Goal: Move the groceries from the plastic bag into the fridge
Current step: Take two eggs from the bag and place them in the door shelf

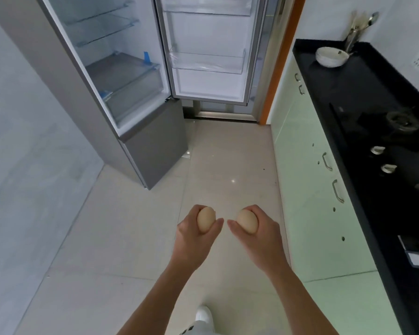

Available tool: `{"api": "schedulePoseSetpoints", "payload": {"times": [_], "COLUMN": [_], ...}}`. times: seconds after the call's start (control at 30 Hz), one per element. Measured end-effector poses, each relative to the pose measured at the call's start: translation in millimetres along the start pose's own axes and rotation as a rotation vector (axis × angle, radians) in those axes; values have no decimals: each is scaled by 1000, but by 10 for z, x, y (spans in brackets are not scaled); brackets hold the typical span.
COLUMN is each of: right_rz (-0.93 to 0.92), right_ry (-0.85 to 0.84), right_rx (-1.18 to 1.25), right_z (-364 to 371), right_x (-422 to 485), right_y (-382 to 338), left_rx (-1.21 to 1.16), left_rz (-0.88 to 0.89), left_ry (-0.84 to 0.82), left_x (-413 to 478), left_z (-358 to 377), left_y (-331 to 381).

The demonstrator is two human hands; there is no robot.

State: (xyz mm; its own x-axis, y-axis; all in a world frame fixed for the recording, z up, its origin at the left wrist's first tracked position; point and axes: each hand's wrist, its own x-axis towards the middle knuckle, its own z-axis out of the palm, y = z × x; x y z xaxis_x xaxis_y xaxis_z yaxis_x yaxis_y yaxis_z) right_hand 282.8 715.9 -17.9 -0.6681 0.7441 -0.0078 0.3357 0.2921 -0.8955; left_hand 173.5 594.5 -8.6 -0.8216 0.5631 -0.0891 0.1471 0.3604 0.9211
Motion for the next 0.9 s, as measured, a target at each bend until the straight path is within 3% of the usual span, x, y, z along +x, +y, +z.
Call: {"api": "schedulePoseSetpoints", "payload": {"times": [0.43,0.9], "right_rz": [-40,-173], "right_ry": [-98,-197], "right_rx": [-3,-14], "right_z": [618,590], "right_x": [1305,3626], "right_y": [-132,-288], "left_rx": [25,44], "left_rz": [-60,-127], "left_ry": [131,296], "left_x": [1250,3151], "left_z": [-259,71], "left_y": [-88,408]}}
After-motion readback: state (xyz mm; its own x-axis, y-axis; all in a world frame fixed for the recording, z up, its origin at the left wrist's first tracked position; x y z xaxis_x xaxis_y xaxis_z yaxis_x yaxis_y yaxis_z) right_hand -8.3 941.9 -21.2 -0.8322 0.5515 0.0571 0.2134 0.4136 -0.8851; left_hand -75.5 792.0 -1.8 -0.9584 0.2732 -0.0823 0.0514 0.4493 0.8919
